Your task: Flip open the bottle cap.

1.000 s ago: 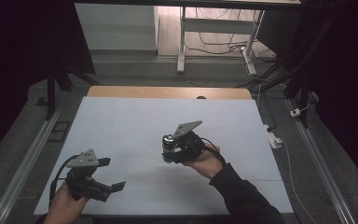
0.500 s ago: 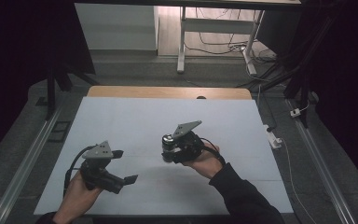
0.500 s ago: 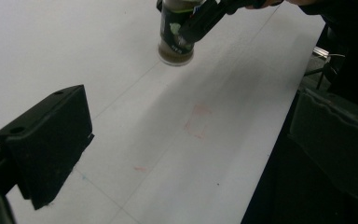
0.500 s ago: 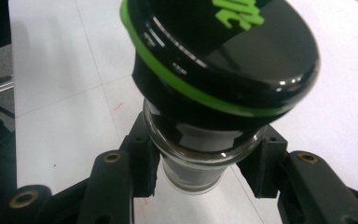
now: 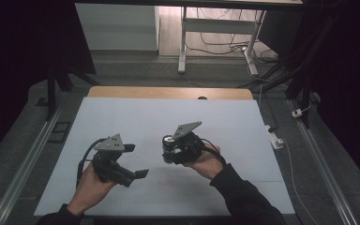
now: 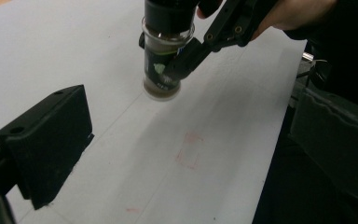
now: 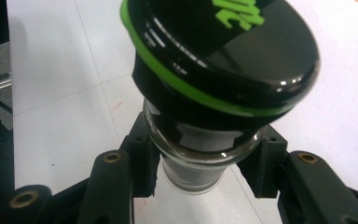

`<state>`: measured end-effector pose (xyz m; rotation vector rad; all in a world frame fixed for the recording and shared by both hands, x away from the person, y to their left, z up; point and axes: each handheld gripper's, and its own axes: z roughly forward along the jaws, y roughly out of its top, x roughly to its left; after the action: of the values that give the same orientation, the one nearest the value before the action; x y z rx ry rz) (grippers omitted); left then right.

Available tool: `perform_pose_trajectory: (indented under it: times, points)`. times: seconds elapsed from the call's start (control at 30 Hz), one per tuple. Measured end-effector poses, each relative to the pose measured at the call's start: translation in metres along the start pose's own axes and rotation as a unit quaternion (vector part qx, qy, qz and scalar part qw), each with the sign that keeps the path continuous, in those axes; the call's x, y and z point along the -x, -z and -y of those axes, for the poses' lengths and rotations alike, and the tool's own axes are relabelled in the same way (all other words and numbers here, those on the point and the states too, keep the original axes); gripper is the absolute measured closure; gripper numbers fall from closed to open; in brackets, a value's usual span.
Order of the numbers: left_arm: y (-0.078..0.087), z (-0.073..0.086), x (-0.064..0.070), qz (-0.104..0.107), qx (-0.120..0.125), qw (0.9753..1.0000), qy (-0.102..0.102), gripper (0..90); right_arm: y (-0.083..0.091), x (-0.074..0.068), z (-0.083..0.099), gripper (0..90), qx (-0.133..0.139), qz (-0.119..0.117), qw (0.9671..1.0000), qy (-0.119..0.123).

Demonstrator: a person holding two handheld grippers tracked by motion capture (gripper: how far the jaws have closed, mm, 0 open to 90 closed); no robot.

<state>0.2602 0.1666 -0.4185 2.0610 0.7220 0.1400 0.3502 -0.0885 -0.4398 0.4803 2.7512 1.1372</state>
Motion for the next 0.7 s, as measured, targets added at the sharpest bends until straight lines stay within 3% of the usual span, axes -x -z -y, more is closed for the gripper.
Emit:
perform_pose_trajectory:
  times: [0.47,0.7]
  points:
    - [-0.024,-0.017,-0.003,0.017,-0.006,0.9998,-0.011,0.7,-0.001,0.0,-0.001,53.0,-0.001,0.001,1.0,0.006]
    - [-0.039,-0.027,-0.004,0.018,-0.013,0.9993,-0.031,3.5,-0.002,-0.001,-0.001,53.0,-0.002,0.0,1.0,0.004]
